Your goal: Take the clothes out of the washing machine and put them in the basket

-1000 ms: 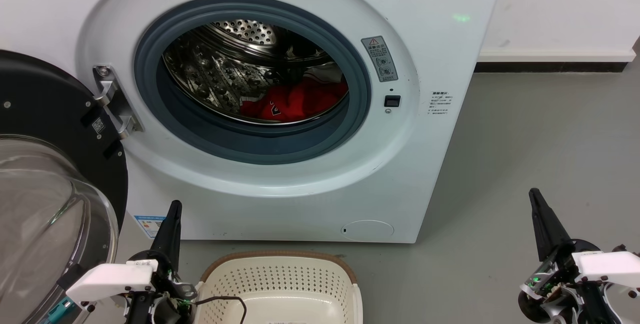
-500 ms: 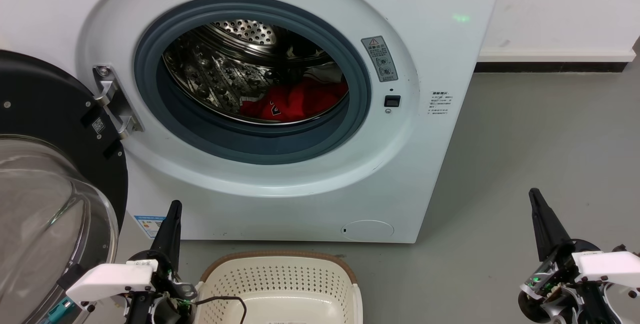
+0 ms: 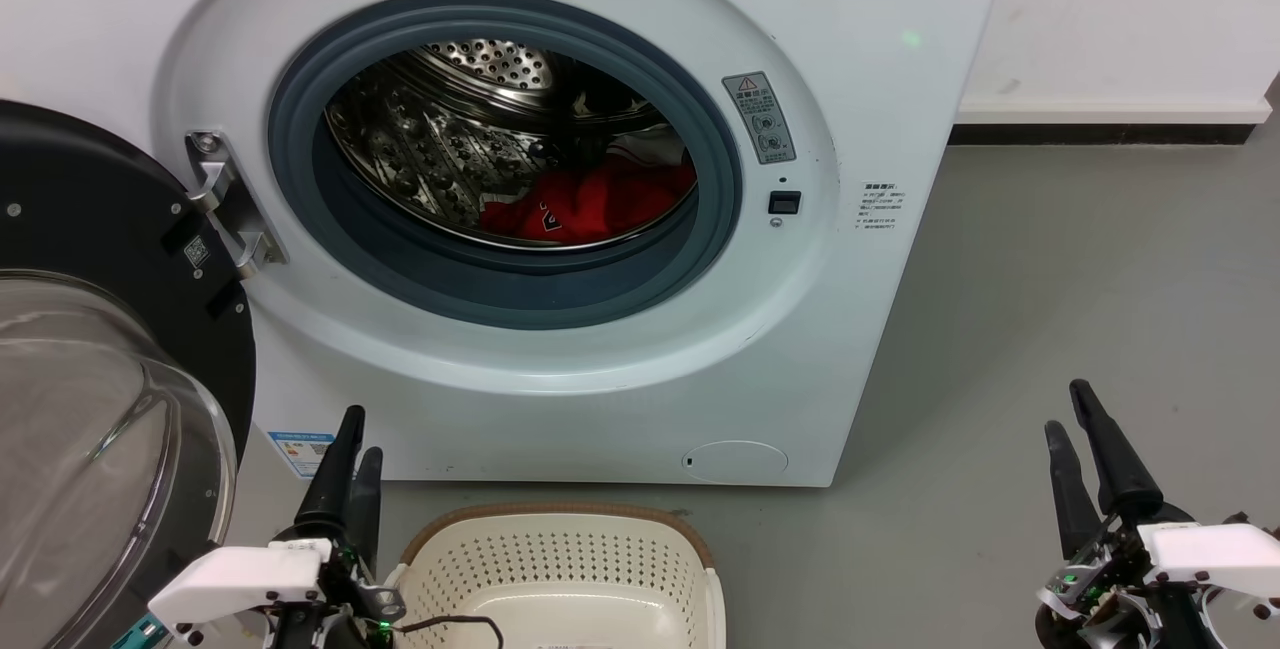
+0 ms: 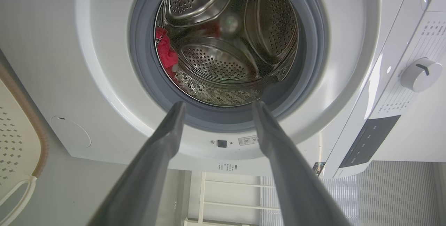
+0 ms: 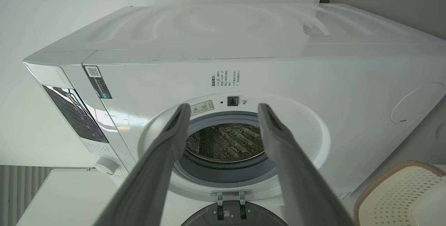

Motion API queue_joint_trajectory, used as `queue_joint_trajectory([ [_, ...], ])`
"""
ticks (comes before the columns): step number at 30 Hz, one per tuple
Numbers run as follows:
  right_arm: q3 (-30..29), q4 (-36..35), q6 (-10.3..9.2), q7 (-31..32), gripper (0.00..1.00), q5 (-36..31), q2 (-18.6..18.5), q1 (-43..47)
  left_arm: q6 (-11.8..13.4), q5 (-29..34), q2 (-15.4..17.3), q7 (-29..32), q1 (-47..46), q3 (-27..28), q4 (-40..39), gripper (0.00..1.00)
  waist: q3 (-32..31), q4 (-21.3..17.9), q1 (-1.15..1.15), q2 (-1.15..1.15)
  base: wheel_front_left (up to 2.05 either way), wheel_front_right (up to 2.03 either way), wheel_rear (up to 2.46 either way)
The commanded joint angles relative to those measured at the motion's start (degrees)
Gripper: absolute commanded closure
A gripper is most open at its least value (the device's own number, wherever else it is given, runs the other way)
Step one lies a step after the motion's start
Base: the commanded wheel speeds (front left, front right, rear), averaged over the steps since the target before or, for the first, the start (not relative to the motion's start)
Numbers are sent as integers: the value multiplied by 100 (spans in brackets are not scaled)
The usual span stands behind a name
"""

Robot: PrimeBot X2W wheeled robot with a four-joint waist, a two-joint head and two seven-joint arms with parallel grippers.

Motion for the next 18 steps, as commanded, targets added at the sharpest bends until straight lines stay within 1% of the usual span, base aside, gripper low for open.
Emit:
queue_joint_trajectory([
  [1, 28, -160, 0, -62, 0, -72, -1, -85, -1, 33, 12, -55, -154, -72, -100, 0, 0, -1, 0, 0, 0, 0, 0],
  [8, 57, -284, 0, -258, 0, -324, 0, -4, -1, 295, 13, -256, -209, -244, -114, 0, -4, 5, 0, 0, 0, 0, 0],
  [9, 53, -328, 0, -336, 0, -562, 0, 19, -1, 622, 15, -334, -234, -276, -142, 0, -6, 9, 0, 0, 0, 0, 0],
  [18, 12, -552, 0, -558, 0, -1677, 1, 94, -1, 1785, 16, -556, -263, -335, -306, 0, -21, 16, 0, 0, 0, 0, 0],
])
